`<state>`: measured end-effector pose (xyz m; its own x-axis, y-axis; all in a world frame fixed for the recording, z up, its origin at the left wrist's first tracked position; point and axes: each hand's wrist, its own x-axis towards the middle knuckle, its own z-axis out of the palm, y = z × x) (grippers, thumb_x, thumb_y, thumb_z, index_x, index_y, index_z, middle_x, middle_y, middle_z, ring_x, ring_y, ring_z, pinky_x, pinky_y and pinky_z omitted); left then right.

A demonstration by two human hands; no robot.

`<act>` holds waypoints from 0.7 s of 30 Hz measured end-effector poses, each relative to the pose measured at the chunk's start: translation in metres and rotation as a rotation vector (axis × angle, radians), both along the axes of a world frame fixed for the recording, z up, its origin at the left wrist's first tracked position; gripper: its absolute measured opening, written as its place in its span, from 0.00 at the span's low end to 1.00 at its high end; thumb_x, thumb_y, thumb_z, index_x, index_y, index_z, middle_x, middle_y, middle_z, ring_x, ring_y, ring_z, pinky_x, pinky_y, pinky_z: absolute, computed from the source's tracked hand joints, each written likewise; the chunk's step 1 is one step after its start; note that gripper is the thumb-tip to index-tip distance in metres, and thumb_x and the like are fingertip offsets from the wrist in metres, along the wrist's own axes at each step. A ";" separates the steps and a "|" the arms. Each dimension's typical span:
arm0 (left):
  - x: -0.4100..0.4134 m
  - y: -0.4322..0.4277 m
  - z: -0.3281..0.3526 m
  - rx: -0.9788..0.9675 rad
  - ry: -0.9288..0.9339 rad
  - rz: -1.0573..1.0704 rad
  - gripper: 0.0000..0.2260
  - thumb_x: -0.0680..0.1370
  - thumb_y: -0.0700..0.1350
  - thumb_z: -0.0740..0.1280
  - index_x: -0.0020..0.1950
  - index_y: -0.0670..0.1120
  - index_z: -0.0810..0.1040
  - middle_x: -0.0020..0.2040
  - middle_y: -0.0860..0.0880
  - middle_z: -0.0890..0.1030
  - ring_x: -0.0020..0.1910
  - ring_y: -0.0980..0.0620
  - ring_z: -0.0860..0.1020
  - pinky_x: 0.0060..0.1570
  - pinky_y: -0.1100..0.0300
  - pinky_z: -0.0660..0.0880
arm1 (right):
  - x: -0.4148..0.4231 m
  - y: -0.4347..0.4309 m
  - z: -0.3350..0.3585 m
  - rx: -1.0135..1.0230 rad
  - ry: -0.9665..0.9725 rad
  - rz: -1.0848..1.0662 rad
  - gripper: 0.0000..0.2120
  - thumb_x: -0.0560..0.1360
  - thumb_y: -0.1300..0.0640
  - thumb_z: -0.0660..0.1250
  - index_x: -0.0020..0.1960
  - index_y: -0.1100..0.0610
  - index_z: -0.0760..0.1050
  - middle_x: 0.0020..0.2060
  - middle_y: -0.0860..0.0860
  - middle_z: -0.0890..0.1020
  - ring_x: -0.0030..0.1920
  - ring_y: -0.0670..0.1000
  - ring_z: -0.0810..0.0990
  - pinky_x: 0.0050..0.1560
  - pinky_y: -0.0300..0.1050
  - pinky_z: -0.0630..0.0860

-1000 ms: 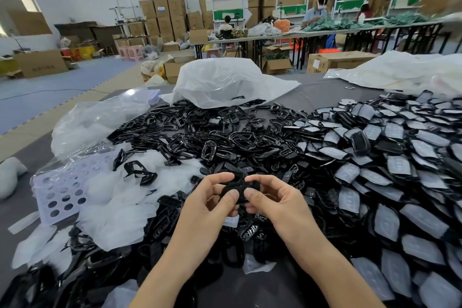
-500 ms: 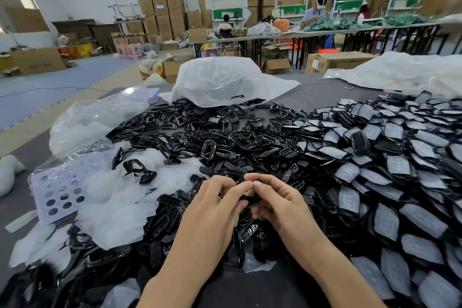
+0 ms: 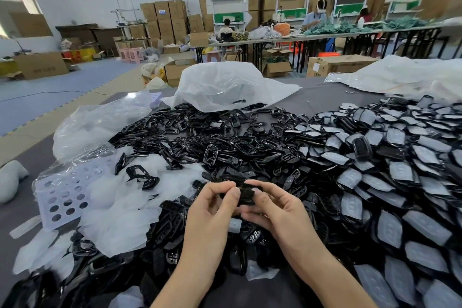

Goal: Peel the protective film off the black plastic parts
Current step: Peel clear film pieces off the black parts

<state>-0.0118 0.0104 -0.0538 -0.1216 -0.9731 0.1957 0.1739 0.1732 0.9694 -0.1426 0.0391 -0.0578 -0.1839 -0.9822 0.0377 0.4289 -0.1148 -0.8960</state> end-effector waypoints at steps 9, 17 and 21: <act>0.007 -0.003 0.002 -0.289 -0.420 0.048 0.13 0.80 0.44 0.68 0.55 0.64 0.77 0.46 0.63 0.81 0.45 0.61 0.80 0.43 0.73 0.72 | -0.005 0.000 0.000 -0.015 0.095 0.014 0.10 0.80 0.60 0.65 0.51 0.54 0.86 0.43 0.56 0.86 0.39 0.51 0.84 0.43 0.41 0.81; 0.018 -0.013 0.001 -0.142 -0.366 -0.107 0.11 0.79 0.44 0.69 0.54 0.62 0.79 0.40 0.52 0.81 0.37 0.56 0.81 0.40 0.67 0.77 | -0.007 0.001 -0.002 -0.072 0.231 -0.002 0.12 0.82 0.60 0.63 0.53 0.54 0.86 0.43 0.54 0.86 0.38 0.49 0.82 0.43 0.39 0.81; 0.014 -0.009 -0.003 -0.351 -0.609 0.132 0.08 0.78 0.45 0.70 0.49 0.59 0.80 0.46 0.66 0.81 0.46 0.65 0.79 0.46 0.73 0.71 | -0.004 0.001 -0.004 -0.078 0.355 -0.029 0.10 0.80 0.59 0.67 0.53 0.48 0.85 0.42 0.51 0.86 0.40 0.48 0.84 0.46 0.39 0.80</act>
